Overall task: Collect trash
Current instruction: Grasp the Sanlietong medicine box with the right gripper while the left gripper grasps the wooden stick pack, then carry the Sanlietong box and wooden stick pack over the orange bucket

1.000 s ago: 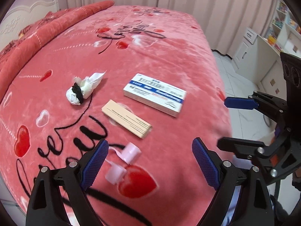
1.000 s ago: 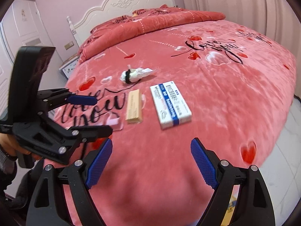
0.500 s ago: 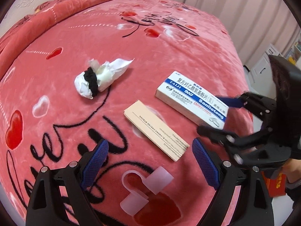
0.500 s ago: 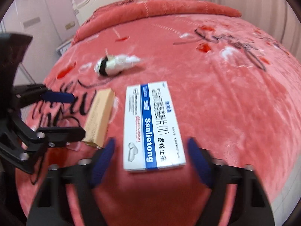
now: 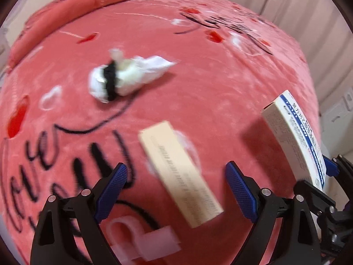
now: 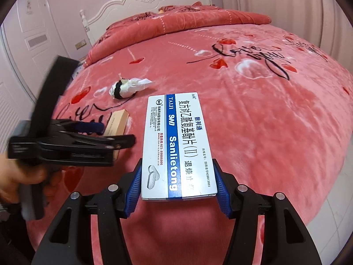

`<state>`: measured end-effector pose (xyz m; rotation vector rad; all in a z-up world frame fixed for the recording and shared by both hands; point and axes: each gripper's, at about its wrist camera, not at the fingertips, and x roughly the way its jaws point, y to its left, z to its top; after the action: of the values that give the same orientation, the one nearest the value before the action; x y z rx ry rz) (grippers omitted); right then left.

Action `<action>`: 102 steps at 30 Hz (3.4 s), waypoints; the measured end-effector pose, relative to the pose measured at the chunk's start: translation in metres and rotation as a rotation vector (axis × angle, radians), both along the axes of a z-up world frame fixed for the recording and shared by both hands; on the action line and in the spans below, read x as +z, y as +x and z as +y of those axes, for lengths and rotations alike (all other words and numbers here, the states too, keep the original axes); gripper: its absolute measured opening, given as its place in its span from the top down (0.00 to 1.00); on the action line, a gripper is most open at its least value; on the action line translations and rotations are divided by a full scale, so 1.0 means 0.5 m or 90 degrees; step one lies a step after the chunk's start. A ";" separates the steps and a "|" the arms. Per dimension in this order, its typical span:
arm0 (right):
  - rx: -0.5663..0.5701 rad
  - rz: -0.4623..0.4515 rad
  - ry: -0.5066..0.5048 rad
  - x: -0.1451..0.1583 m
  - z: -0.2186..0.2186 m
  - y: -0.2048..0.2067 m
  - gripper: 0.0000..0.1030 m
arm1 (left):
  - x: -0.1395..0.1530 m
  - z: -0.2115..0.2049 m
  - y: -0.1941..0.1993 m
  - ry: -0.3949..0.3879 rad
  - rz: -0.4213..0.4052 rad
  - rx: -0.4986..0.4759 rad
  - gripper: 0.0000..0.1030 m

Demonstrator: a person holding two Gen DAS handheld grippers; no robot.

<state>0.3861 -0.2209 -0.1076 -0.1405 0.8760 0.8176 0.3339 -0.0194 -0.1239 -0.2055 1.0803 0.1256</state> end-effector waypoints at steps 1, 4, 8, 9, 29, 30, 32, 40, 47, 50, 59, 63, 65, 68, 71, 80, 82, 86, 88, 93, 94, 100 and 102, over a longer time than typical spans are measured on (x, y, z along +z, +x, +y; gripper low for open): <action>-0.002 0.002 0.005 0.003 -0.007 -0.004 0.44 | 0.000 -0.002 -0.002 0.001 -0.001 -0.013 0.30; -0.009 0.003 0.018 0.008 -0.028 -0.021 0.44 | 0.005 -0.003 -0.008 0.023 -0.003 -0.063 0.55; -0.017 0.015 0.029 0.002 -0.045 -0.039 0.44 | 0.018 0.014 -0.022 -0.002 0.000 -0.106 0.69; -0.018 0.018 0.031 0.001 -0.046 -0.043 0.44 | 0.019 0.013 -0.026 -0.004 0.002 -0.118 0.70; -0.060 -0.009 0.050 0.088 -0.128 -0.187 0.44 | 0.167 -0.121 -0.143 0.020 -0.078 -0.333 0.70; -0.060 -0.011 0.048 0.093 -0.132 -0.198 0.44 | 0.172 -0.127 -0.154 0.023 -0.079 -0.341 0.70; -0.060 -0.014 0.044 0.102 -0.141 -0.224 0.44 | 0.180 -0.138 -0.182 0.027 -0.082 -0.355 0.70; -0.073 -0.023 0.040 0.126 -0.178 -0.338 0.44 | 0.192 -0.159 -0.286 0.038 -0.083 -0.395 0.70; -0.078 -0.019 0.038 0.127 -0.193 -0.455 0.44 | 0.186 -0.168 -0.370 0.044 -0.080 -0.414 0.70; -0.084 -0.012 0.049 0.125 -0.200 -0.496 0.44 | 0.177 -0.181 -0.408 0.046 -0.074 -0.428 0.70; -0.125 0.002 0.067 0.113 -0.255 -0.601 0.44 | 0.165 -0.245 -0.471 0.046 -0.074 -0.479 0.70; -0.162 0.001 0.076 0.115 -0.307 -0.629 0.44 | 0.159 -0.292 -0.482 0.045 -0.075 -0.512 0.70; -0.179 -0.001 0.078 0.116 -0.332 -0.637 0.44 | 0.156 -0.324 -0.482 0.045 -0.073 -0.534 0.70; -0.221 0.000 0.081 0.111 -0.390 -0.650 0.44 | 0.150 -0.374 -0.477 0.045 -0.071 -0.569 0.70; -0.264 0.004 0.085 0.101 -0.448 -0.658 0.44 | 0.145 -0.429 -0.472 0.043 -0.069 -0.608 0.70; -0.403 0.027 0.094 0.056 -0.625 -0.697 0.44 | 0.116 -0.597 -0.448 0.036 -0.051 -0.720 0.70; -0.424 0.032 0.091 0.046 -0.656 -0.706 0.44 | 0.107 -0.630 -0.445 0.036 -0.045 -0.743 0.70; -0.471 0.043 0.089 0.023 -0.721 -0.725 0.44 | 0.084 -0.700 -0.439 0.030 -0.027 -0.783 0.70; -0.494 0.048 0.086 0.010 -0.746 -0.727 0.44 | 0.070 -0.728 -0.433 0.027 -0.016 -0.797 0.70; -0.544 0.064 0.083 -0.027 -0.813 -0.733 0.44 | 0.028 -0.789 -0.423 0.017 0.014 -0.824 0.70; -0.552 0.068 0.081 -0.035 -0.822 -0.733 0.44 | 0.022 -0.798 -0.419 0.014 0.019 -0.827 0.70; -0.583 0.107 0.089 -0.085 -0.862 -0.734 0.44 | -0.029 -0.848 -0.399 0.003 0.067 -0.840 0.69; -0.591 0.119 0.090 -0.098 -0.871 -0.728 0.44 | -0.044 -0.862 -0.393 0.001 0.079 -0.844 0.69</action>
<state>0.0222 -0.6564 -0.1564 0.4507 0.9264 0.0153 0.1374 -0.4505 -0.1460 0.5460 1.1515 -1.0574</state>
